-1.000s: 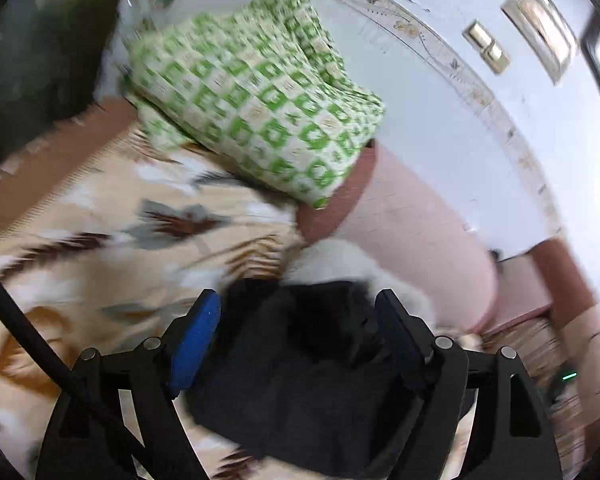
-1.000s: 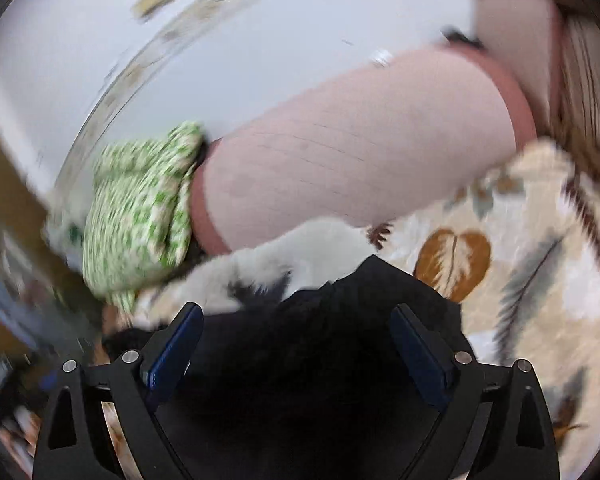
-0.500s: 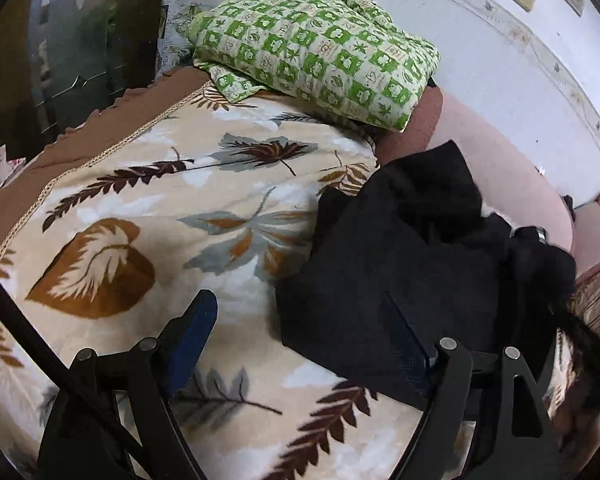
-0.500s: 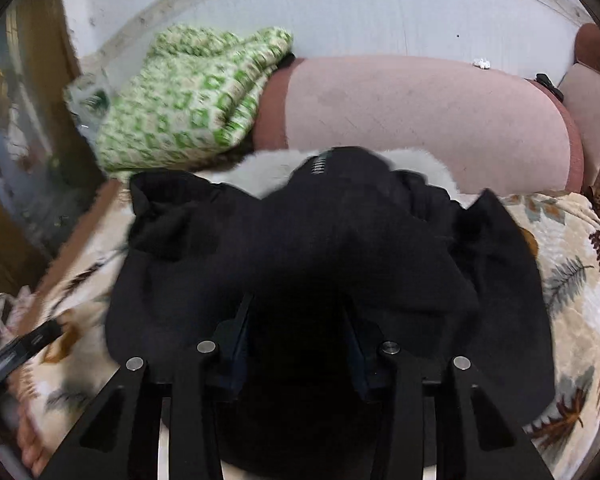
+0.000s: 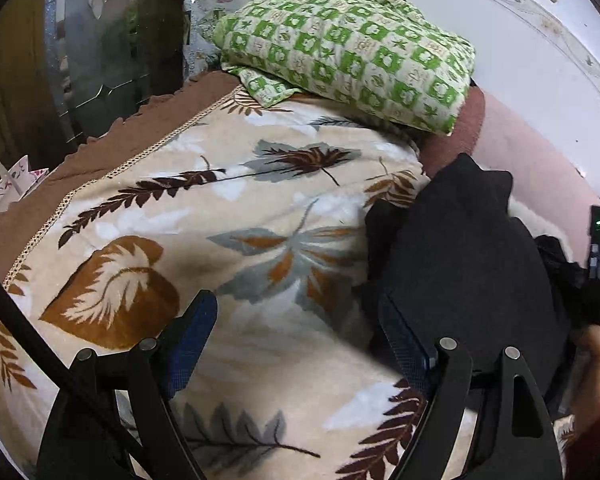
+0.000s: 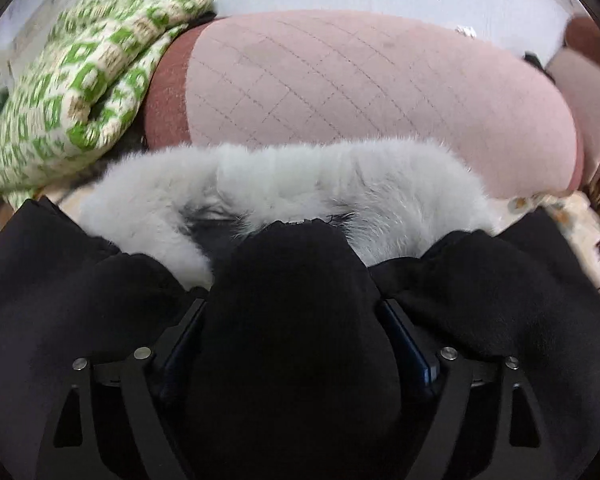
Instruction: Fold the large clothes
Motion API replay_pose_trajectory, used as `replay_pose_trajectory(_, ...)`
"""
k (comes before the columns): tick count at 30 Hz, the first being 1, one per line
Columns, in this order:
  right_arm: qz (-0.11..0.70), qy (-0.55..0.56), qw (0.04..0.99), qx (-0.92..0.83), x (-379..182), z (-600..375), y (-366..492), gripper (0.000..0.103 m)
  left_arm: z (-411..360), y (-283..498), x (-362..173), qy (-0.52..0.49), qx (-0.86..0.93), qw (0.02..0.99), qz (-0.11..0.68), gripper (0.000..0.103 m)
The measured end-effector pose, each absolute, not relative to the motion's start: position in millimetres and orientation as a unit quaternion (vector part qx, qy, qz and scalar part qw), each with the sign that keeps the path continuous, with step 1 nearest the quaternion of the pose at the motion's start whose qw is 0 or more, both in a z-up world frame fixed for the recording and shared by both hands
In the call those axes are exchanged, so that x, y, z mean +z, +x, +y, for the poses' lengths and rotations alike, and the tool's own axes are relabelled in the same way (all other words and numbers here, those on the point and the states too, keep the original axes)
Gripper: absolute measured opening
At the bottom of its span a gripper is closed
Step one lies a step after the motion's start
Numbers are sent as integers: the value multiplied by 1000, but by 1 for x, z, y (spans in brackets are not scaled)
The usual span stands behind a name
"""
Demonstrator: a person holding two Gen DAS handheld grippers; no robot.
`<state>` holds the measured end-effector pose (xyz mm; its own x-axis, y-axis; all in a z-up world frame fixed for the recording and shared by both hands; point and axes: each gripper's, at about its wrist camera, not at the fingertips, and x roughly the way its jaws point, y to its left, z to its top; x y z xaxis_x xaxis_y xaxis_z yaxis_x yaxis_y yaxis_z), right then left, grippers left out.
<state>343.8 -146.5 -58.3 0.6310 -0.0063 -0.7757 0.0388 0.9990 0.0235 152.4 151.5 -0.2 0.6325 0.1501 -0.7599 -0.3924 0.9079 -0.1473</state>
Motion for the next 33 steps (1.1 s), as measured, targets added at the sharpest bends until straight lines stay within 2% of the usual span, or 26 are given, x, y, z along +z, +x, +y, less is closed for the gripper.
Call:
replay_pose_trajectory(6, 334, 24, 942, 31, 24, -129, 267, 87, 165, 142, 5, -180, 148, 886, 401, 82)
replay_pose_trajectory(9, 311, 30, 948, 54, 39, -109, 242, 87, 172, 138, 9, -189, 156, 886, 395, 82)
replay_pose_trajectory(10, 314, 29, 946, 75, 38, -97, 240, 82, 175, 137, 9, -193, 160, 885, 393, 82)
replay_pose_trajectory(11, 325, 27, 939, 106, 33, -83, 240, 66, 177, 135, 9, -197, 166, 884, 391, 82)
replay_pose_trajectory(13, 355, 2, 924, 141, 13, -49, 253, 43, 180, 135, 8, -199, 167, 883, 391, 82)
replay_pose_trajectory(14, 364, -20, 920, 142, 1, -31, 264, 39, 180, 136, 8, -199, 165, 883, 392, 82)
replay_pose_trajectory(20, 442, -84, 886, 114, -69, 42, 360, 38, 181, 147, -1, -195, 165, 877, 406, 82)
replay_pose_trajectory(24, 440, -83, 888, 106, -83, 36, 373, 38, 179, 152, -6, -192, 168, 877, 407, 82)
replay_pose_trajectory(29, 404, -46, 901, 150, -33, 15, 326, 39, 166, 155, -8, -171, 160, 884, 404, 82)
replay_pose_trajectory(31, 374, -20, 909, 185, -1, -18, 289, 45, 158, 156, -2, -161, 150, 889, 401, 82)
replay_pose_trajectory(33, 353, -26, 920, 170, 17, -57, 260, 46, 152, 158, 5, -160, 123, 887, 415, 82)
